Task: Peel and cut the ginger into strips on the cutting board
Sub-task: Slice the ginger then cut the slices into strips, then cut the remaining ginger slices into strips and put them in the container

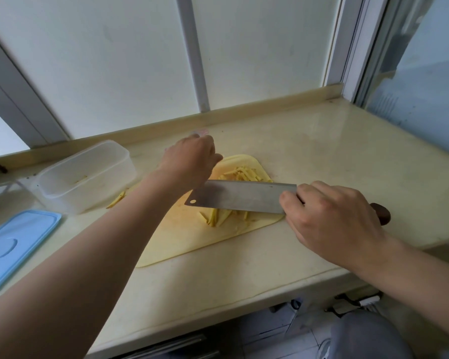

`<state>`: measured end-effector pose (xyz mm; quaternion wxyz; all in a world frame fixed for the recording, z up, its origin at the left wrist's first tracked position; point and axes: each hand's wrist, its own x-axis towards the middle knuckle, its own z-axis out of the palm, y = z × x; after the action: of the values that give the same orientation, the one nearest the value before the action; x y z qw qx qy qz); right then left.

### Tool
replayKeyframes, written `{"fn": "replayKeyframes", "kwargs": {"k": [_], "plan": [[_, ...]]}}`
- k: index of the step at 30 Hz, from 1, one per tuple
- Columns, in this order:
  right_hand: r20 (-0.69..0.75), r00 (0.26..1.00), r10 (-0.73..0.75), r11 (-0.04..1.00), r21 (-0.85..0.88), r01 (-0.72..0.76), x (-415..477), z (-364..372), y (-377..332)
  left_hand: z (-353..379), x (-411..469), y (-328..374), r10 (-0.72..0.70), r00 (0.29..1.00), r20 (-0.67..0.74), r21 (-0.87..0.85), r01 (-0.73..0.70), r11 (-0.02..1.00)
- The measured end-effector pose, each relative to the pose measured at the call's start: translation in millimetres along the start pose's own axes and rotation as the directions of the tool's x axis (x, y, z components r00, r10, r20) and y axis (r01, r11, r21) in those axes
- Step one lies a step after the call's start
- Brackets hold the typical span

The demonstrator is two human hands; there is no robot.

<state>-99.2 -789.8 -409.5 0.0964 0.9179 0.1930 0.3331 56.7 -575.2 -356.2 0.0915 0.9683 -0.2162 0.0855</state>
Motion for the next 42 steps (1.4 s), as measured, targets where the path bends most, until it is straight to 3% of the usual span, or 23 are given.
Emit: {"fn": "replayKeyframes", "kwargs": {"k": [3,7,10,12,14,15,17,19,25,29,35,42], "plan": [[0.028,1.0,0.011,1.0,0.012,-0.012,-4,1,3,-5,2,-5,-0.048,0.999,-0.017,-0.202,0.044,0.978],[0.067,0.996,0.055,0.995,0.081,-0.06,-6,-5,8,-15,-7,-18,-0.238,0.969,-0.058,-0.496,0.179,0.85],[0.225,0.951,0.211,0.927,0.262,-0.268,1,-19,15,-15,-24,-24,-0.349,0.934,-0.074,-0.667,0.213,0.714],[0.396,0.831,0.392,0.722,0.427,-0.544,11,-27,21,-6,-40,-24,-0.327,0.945,-0.023,-0.687,0.222,0.692],[0.599,0.63,0.494,0.277,0.578,-0.768,21,-30,28,6,-53,-22,-0.26,0.965,0.019,-0.631,0.213,0.746],[0.68,0.537,0.499,0.081,0.581,-0.81,25,-30,31,12,-59,-21,-0.221,0.975,0.031,-0.586,0.196,0.786],[0.768,0.424,0.481,-0.114,0.534,-0.838,27,-27,40,24,-69,-18,-0.151,0.986,0.067,-0.495,0.164,0.853],[0.815,0.366,0.449,-0.193,0.488,-0.851,26,-22,45,33,-76,-15,-0.106,0.986,0.125,-0.415,0.149,0.898],[0.873,0.294,0.39,-0.197,0.391,-0.899,19,-2,45,46,-76,-6,-0.055,0.975,0.216,-0.168,0.093,0.981],[0.878,0.283,0.387,-0.172,0.37,-0.913,23,3,46,51,-72,-6,-0.059,0.968,0.245,-0.114,0.09,0.989],[0.899,0.265,0.35,-0.089,0.313,-0.946,32,5,39,59,-56,12,-0.066,0.968,0.244,-0.143,0.103,0.984],[0.919,0.284,0.273,-0.072,0.314,-0.947,45,5,3,70,-32,41,-0.166,0.98,0.106,-0.317,0.192,0.929]]}}
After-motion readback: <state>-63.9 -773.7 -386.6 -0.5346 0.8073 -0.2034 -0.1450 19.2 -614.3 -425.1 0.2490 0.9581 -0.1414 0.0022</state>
